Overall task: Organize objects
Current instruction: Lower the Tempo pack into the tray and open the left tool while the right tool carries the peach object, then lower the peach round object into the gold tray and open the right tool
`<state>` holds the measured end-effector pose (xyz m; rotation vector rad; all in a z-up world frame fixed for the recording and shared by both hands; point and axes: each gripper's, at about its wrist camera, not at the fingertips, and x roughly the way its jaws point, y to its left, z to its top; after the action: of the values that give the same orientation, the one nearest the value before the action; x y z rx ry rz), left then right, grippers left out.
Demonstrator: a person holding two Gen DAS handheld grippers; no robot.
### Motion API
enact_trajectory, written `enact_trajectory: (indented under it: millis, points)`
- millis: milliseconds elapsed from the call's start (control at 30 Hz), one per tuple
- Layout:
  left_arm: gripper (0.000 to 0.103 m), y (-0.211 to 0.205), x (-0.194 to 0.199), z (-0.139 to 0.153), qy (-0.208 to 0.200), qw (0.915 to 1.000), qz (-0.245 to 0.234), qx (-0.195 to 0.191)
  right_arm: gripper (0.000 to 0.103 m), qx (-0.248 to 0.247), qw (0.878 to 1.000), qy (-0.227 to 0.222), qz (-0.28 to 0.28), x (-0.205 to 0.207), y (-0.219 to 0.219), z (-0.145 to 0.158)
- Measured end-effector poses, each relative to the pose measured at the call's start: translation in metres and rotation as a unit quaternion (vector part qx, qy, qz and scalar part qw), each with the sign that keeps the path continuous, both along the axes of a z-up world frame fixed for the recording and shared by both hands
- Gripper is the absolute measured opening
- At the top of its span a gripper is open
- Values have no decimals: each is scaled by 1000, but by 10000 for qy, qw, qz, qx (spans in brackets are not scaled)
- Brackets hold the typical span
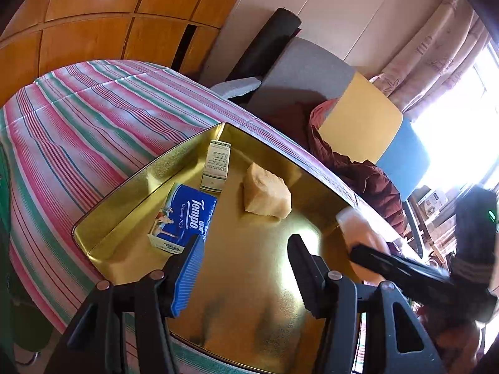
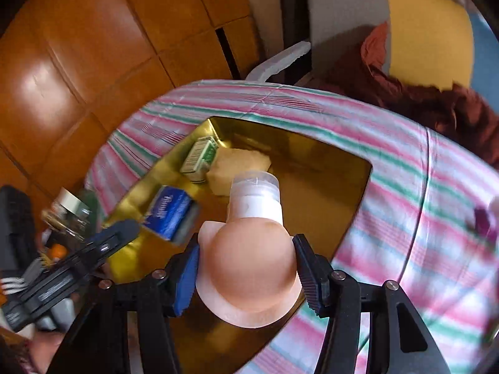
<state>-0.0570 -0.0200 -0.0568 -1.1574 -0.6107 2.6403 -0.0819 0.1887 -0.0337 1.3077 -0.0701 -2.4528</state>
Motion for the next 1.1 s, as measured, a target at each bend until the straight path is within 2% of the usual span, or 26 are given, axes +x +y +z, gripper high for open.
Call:
enact_trajectory:
  millis: [200, 367, 500, 600, 800, 867, 1100]
  points:
    - [56, -5, -1, -1, -40, 9999, 42, 92, 58, 1016, 9947, -96, 130, -49, -21, -18]
    - [56, -9, -2, -3, -83, 9998, 38, 168, 59, 1355, 9900, -401, -48, -77, -21, -36]
    - [56, -11, -1, -3, -64, 9997, 51, 215, 65, 1618, 9864, -259, -111, -87, -19, -41]
    - [56, -10, -1, -3, -66, 9997, 30, 227, 66, 1646, 9863, -69, -126, -86, -17, -37]
    - [56, -3, 1, -2, -62, 9998, -74, 179, 74, 1618, 9862, 309, -178, -63, -14, -22]
    - [56, 1, 2, -2, -62, 9998, -135, 150, 78, 1468, 9881, 392, -246, -53, -9, -17]
    - [56, 22, 10, 0, -7, 9990, -438, 43, 79, 812, 9943, 447, -532, -17, 15, -3]
